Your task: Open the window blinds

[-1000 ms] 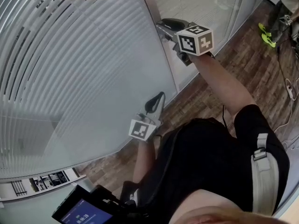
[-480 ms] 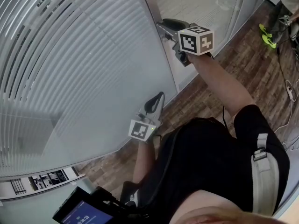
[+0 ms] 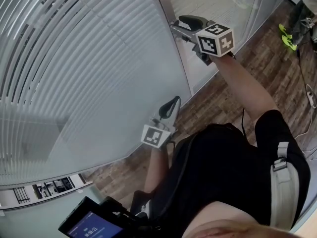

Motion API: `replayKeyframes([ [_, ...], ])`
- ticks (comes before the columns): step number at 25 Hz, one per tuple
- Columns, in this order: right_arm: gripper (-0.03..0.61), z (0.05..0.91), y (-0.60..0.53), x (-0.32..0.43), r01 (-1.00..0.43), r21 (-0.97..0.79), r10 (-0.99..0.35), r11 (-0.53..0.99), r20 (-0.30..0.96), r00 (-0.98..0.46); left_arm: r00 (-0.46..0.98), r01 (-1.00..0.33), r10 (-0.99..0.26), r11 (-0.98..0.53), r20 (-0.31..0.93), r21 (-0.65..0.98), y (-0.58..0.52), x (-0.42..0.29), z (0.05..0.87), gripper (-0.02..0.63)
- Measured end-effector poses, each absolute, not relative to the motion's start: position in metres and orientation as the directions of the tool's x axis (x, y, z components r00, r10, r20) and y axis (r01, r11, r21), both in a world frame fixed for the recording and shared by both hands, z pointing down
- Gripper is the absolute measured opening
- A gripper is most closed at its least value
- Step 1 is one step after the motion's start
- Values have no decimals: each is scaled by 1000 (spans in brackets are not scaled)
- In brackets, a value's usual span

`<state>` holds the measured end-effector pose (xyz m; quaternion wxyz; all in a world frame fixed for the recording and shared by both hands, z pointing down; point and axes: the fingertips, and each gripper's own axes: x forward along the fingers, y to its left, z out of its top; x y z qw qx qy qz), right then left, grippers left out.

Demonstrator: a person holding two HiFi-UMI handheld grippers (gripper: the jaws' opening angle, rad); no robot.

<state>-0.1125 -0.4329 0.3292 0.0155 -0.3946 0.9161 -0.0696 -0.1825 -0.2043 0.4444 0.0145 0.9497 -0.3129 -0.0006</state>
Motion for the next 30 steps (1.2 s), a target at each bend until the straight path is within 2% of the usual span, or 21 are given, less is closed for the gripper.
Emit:
replayKeyframes([
  [4,232,334,-426,-107,-716,152,-732,681,97,-675,801,-599,-599,-800,11,30,-205,-182,447,3],
  [7,241,331,-418,-111,-643,440,-759,627,159,-631,798,-603,-603,-797,8,32,-206,-181,446,3],
  [10,247,330,-412,-118,-436,758,-809,484,198,-553,799,-601,-601,-798,11,36,-205,-179,447,3],
  [12,247,333,-411,-122,-262,893,-840,366,197,-505,802,-598,-598,-801,13,38,-204,-176,449,3],
  [15,242,339,-412,-129,-99,955,-859,279,202,-471,803,-595,-595,-803,9,39,-203,-175,448,3],
  [18,200,337,-414,-133,-58,966,-864,252,197,-464,801,-598,-599,-800,10,44,-202,-176,447,3],
  [19,146,337,-415,-134,-53,967,-864,249,197,-463,800,-600,-600,-799,12,44,-202,-177,447,3],
  [20,126,337,-415,-135,-51,967,-863,250,199,-464,799,-601,-601,-798,14,44,-202,-177,448,3],
  [27,126,337,-416,-135,-71,961,-860,268,205,-468,797,-603,-603,-796,11,44,-202,-178,447,3],
  [30,126,335,-417,-135,-148,939,-852,310,206,-481,798,-602,-602,-797,13,41,-204,-177,446,3],
])
